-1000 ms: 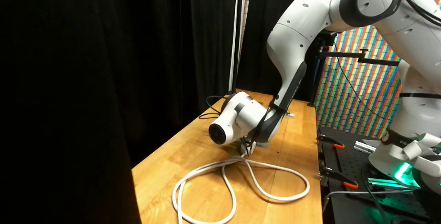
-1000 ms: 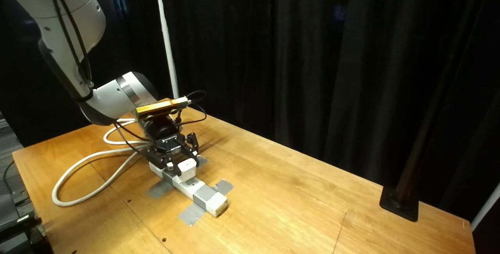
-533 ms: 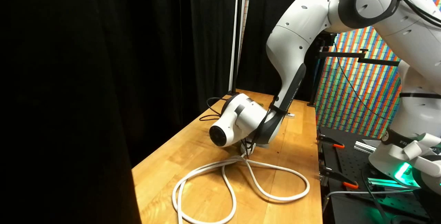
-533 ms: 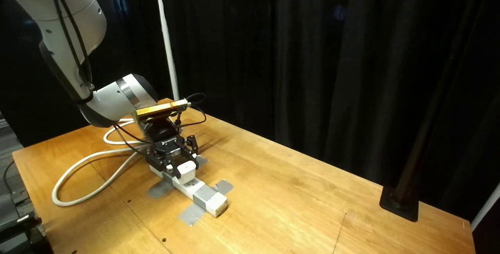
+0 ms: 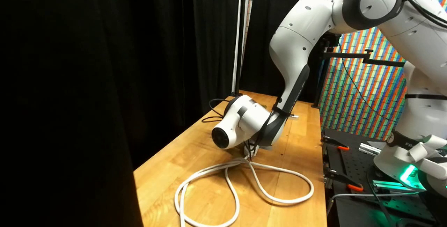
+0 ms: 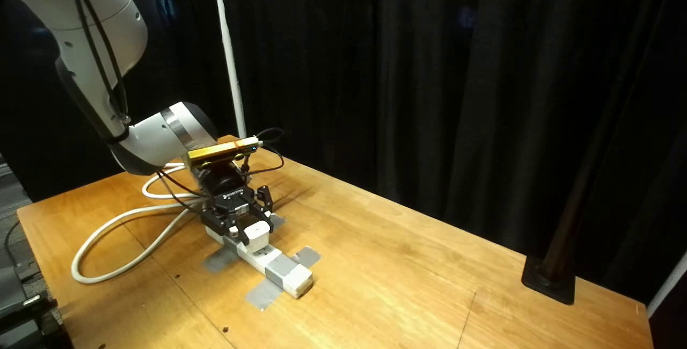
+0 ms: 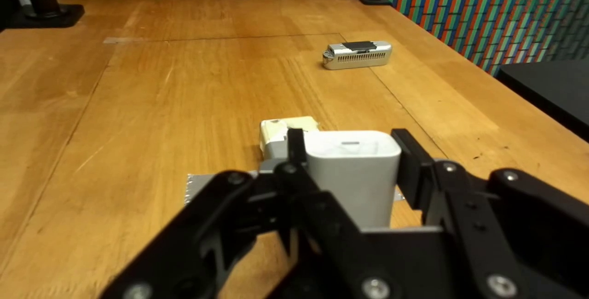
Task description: Place the white adaptor on the white extension cable
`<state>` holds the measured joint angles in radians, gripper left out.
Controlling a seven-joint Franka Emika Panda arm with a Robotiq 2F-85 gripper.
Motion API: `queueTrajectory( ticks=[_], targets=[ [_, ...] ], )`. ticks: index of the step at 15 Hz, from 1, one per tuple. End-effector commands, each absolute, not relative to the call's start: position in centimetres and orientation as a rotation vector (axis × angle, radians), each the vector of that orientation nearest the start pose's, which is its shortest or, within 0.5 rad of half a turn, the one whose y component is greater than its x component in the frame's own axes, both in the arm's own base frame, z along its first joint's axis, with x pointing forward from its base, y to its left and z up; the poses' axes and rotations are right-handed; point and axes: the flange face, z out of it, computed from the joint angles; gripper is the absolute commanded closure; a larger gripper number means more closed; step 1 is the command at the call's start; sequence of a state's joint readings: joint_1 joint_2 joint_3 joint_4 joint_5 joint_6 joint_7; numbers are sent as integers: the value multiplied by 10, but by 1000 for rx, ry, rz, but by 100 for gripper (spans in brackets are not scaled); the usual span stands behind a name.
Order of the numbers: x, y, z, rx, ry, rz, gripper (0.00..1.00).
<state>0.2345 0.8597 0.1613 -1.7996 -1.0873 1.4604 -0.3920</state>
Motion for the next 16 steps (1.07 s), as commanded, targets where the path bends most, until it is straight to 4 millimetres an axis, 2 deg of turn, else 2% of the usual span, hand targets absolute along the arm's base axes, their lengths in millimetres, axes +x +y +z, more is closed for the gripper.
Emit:
queueTrajectory(
  ticks=[1,16],
  targets=[
    [532,111,69,1498,1299,-1190,77],
    [532,100,52,1482,1206,-1229,77]
  ],
)
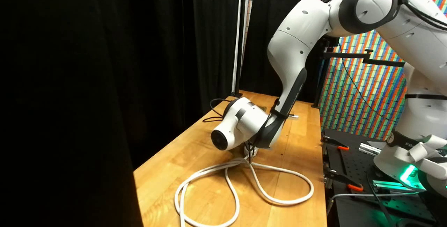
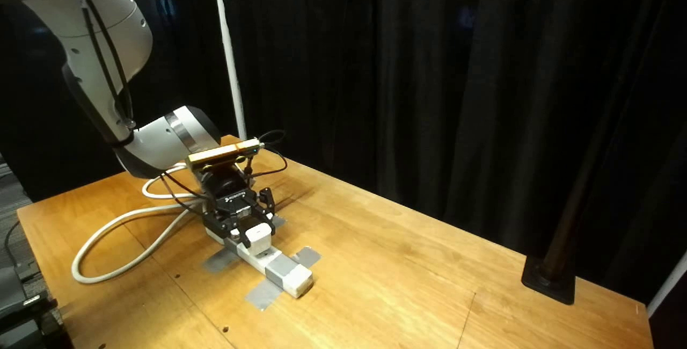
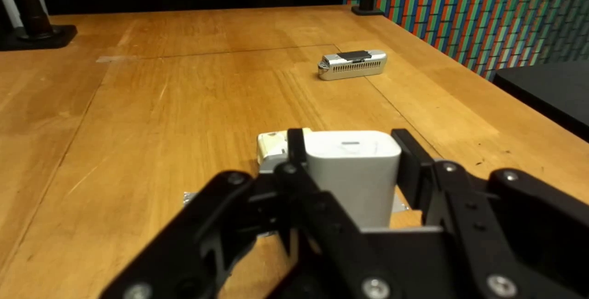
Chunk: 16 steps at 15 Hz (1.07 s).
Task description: Place the white adaptor on the white extension cable
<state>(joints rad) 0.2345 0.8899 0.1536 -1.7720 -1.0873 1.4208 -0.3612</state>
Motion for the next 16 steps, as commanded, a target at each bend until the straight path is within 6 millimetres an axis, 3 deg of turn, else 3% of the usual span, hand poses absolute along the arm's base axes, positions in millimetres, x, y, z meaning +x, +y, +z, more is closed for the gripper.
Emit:
queueTrajectory(
  ticks=[1,16],
  targets=[
    [532,100,51,1484,1200,-1228,77],
    [536,110,44,1489,1180,-1232,77]
  ],
)
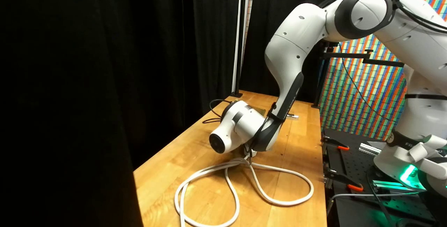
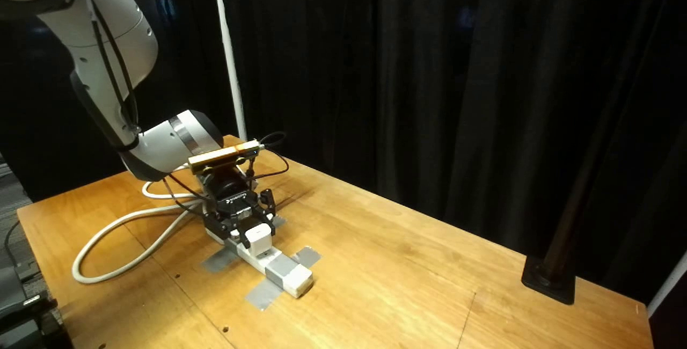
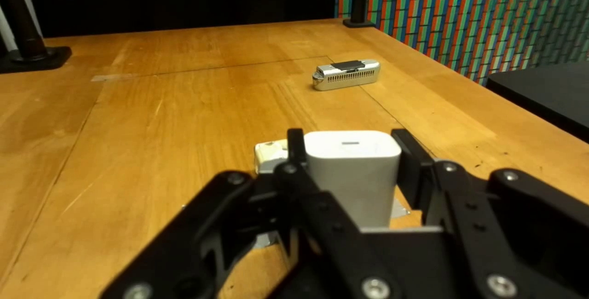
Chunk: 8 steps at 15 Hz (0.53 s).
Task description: Place the white adaptor on the white extension cable
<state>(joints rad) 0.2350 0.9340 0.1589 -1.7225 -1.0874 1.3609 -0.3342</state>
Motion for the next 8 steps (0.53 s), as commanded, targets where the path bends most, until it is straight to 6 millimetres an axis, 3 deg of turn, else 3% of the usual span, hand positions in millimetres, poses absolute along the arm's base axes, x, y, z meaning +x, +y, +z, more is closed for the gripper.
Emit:
queueTrajectory(
  ticks=[1,8],
  targets=[
    [536,111,44,1489,1180,-1233,77],
    [535,122,44,1482,1193,-1228,77]
  ],
)
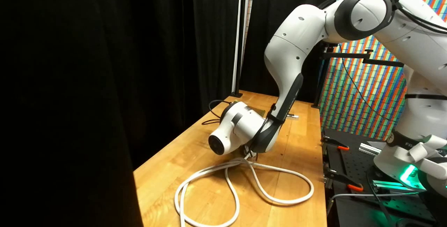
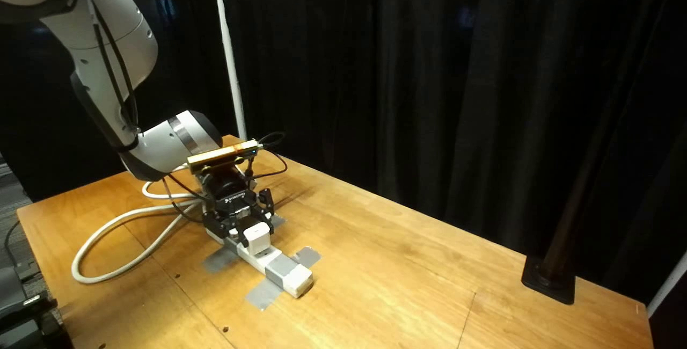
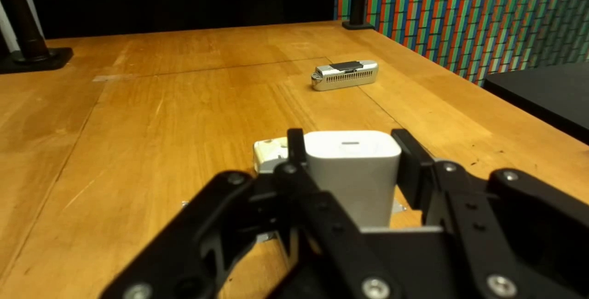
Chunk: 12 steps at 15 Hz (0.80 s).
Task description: Place the white adaptor on the white extension cable
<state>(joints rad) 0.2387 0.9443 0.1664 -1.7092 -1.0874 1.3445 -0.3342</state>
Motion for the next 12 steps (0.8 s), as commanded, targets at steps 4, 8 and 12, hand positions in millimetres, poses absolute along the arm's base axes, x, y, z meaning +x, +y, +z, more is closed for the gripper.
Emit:
queueTrajectory(
  ticks=[4,8,12],
  targets=[
    [534,129,43,1476,1204,-1225,77],
    [533,132,43,1477,1213,-1225,77],
    [531,134,41,1474,1220,-1224,77]
  ],
)
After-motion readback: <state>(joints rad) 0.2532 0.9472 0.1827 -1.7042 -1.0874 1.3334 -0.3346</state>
